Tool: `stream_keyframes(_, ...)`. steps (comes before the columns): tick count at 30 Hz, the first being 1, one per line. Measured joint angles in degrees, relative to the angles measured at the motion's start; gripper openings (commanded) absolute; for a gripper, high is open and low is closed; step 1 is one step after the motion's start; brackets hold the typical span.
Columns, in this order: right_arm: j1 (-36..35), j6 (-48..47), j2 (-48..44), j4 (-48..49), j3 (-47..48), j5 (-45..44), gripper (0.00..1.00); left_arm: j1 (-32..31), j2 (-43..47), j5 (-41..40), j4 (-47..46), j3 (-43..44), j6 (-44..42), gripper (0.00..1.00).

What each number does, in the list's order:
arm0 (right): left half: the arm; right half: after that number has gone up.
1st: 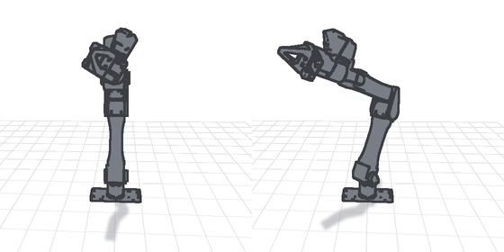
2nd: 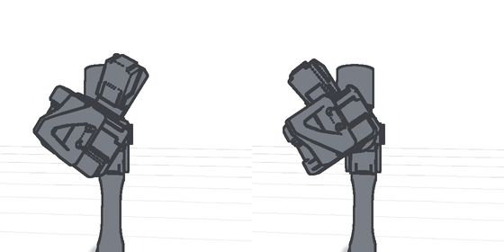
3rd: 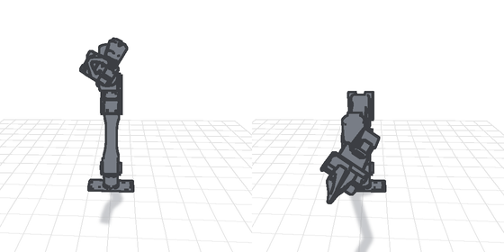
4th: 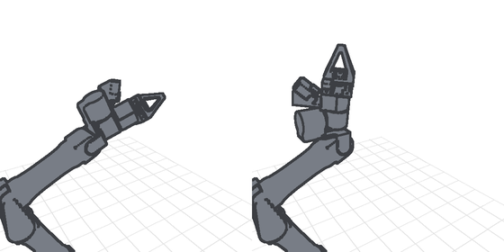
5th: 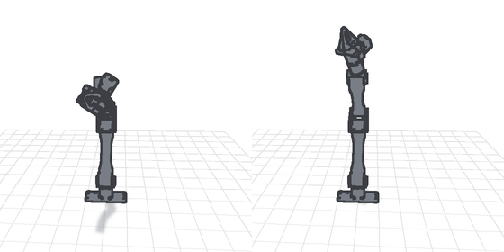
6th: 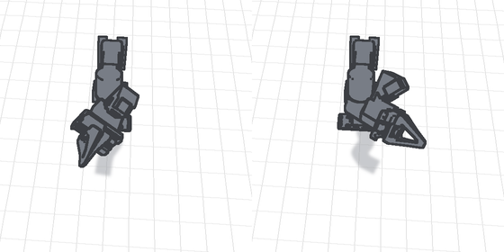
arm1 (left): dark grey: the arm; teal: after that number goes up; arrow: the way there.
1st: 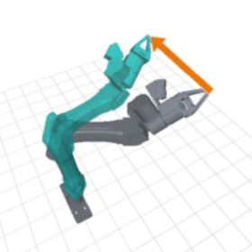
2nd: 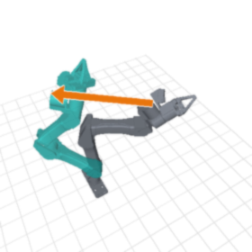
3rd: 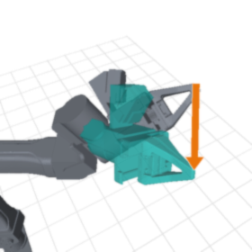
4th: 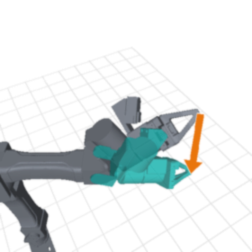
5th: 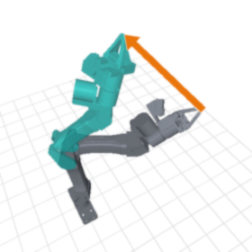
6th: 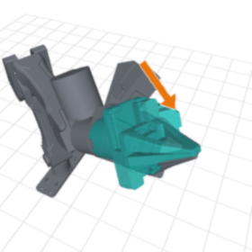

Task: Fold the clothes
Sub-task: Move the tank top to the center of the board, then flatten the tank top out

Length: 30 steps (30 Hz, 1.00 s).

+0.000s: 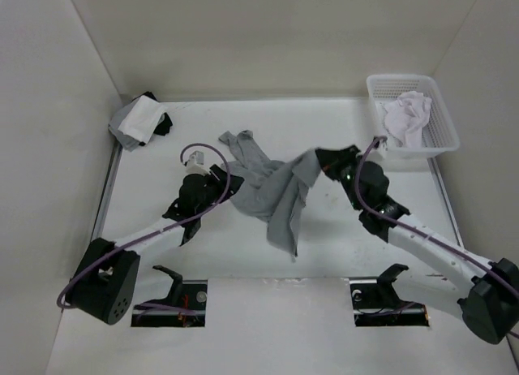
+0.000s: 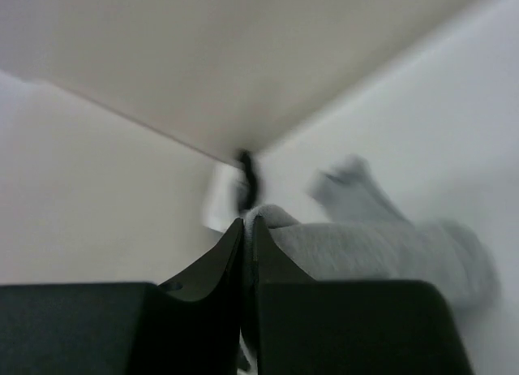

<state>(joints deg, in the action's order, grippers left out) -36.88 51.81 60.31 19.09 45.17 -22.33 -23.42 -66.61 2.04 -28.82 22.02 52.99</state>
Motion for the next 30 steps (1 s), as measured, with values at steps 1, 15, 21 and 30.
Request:
stream_keyframes(1,1.29,1.51,-0.98,-0.07,-5.75,0.87,0.05,-1.42,-2.58,-0.07,0.11,0.02,-0.24,0.39)
stream_keyframes(15,18.21,4.44,-18.01,-12.07,-30.12,6.36,0.44,-15.8,-20.92,-9.99,10.38,9.66,-7.43,0.22)
stream_keyframes(21,17.97,2.78,-14.97,-13.57,-30.16,6.47,0.43,-12.15,-30.97,-12.76,10.8,19.5,-8.5,0.07)
stream_keyframes(30,10.95,1.68,-11.74,-13.75,-30.27,7.39,0.44,1.64,-41.57,-15.78,15.37,49.64,-12.72,0.37)
